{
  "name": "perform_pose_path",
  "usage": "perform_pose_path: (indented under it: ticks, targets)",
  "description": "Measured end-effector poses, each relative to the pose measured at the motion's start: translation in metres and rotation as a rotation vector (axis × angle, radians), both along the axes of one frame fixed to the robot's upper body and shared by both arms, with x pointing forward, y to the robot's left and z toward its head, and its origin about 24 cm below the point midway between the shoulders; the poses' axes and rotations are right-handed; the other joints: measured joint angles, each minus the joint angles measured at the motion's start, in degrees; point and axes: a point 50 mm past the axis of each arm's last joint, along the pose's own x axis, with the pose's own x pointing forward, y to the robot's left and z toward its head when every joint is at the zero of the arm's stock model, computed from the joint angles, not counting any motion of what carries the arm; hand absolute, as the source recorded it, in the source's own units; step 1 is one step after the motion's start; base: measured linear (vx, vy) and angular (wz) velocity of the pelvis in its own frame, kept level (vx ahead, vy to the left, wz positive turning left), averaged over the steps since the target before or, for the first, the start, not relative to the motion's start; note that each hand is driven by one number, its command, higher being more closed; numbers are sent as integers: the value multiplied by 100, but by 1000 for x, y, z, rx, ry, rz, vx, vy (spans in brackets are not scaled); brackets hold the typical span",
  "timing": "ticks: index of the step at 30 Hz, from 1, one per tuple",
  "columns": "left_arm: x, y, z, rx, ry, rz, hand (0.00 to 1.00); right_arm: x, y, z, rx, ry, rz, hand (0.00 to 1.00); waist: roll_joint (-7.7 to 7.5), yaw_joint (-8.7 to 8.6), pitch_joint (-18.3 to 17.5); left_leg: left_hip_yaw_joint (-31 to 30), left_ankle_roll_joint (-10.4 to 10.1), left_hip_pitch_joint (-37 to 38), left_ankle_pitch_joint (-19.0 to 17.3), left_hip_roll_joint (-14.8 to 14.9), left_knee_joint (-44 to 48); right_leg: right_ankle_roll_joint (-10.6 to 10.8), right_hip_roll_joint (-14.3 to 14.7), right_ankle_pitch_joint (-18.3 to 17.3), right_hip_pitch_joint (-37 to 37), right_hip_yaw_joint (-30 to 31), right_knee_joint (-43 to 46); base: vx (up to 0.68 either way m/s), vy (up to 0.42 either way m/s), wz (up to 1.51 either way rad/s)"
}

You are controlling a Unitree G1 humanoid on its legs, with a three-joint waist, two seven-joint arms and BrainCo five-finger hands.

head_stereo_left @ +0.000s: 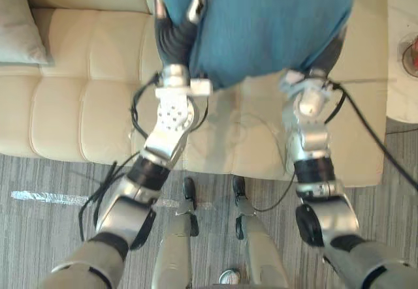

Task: Pick up cushions and gather them together orderly.

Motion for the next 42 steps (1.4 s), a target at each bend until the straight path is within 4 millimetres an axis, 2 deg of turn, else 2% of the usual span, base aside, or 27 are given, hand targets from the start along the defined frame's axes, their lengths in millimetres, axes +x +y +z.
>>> perform_pose_path:
  ticks: [1,2,3,8,14,17,24,25,31,33,34,39,42]
  targets:
    - [0,0,7,-6,-12,5,100,0,1,7,8,-16,0,100,0,-8,32,-6,-4,-12,28,-8,-33,-4,-3,16,-19,-9,-9,-11,-8,7]
    - [3,2,32,-42,-49,31,100,-2,6,35,20,-74,-5,100,6,-32,151,-23,-9,-85,121,-25,-149,-3,-14,73,-110,-43,-48,-17,-6,11]
    - [6,5,47,-66,-59,49,100,-1,9,51,38,-97,-6,100,16,-71,243,-85,-2,-105,184,-51,-242,2,-29,85,-139,-81,-77,-21,-8,13]
    - [19,10,80,-105,-19,127,100,6,16,86,60,-77,-21,100,26,-140,276,-146,27,-372,448,-133,-640,45,-86,303,-401,-184,-409,-9,-4,10]
    - [26,11,87,-151,47,157,100,7,16,100,73,-63,-23,100,68,-145,422,-272,38,-696,473,-242,-668,83,-190,382,-576,-318,-633,9,46,12]
    - [26,12,93,-185,67,155,100,0,18,113,95,-102,-19,100,72,-134,442,-309,38,-866,473,-288,-671,84,-237,383,-721,-357,-662,30,68,7]
    - [19,0,109,-219,52,104,100,-9,12,126,169,-176,8,100,82,-14,462,-377,6,-1124,531,-341,-788,99,-286,391,-1033,-400,-674,15,61,0]
    - [18,-1,111,-220,48,100,0,-10,11,127,171,-183,7,0,83,-4,462,-379,-6,-1180,578,-341,-848,101,-285,393,-1117,-405,-675,-5,46,2]
    - [21,-2,111,-274,86,47,0,-10,12,130,211,-176,63,0,130,62,488,-383,-63,-1646,732,-305,-964,96,-255,502,-1648,-413,-676,2,47,0]
    - [23,-2,109,-285,107,30,0,-8,12,129,217,-161,96,0,173,76,512,-376,-73,-1737,749,-306,-964,96,-256,529,-1732,-404,-676,6,36,0]
    - [28,-2,105,-280,141,17,0,-6,13,128,217,-148,121,0,261,87,575,-380,-69,-1766,753,-309,-964,98,-261,535,-1755,-418,-676,5,39,1]
    - [38,-1,97,-263,221,-11,0,4,15,120,173,-93,166,0,290,108,605,-316,-69,-1891,752,-287,-963,102,-246,556,-1910,-362,-676,0,25,-5]
    - [45,-2,89,-237,270,-24,0,11,15,107,113,-47,165,0,289,109,606,-244,-69,-1946,749,-278,-960,111,-242,586,-1994,-328,-676,-2,18,-7]
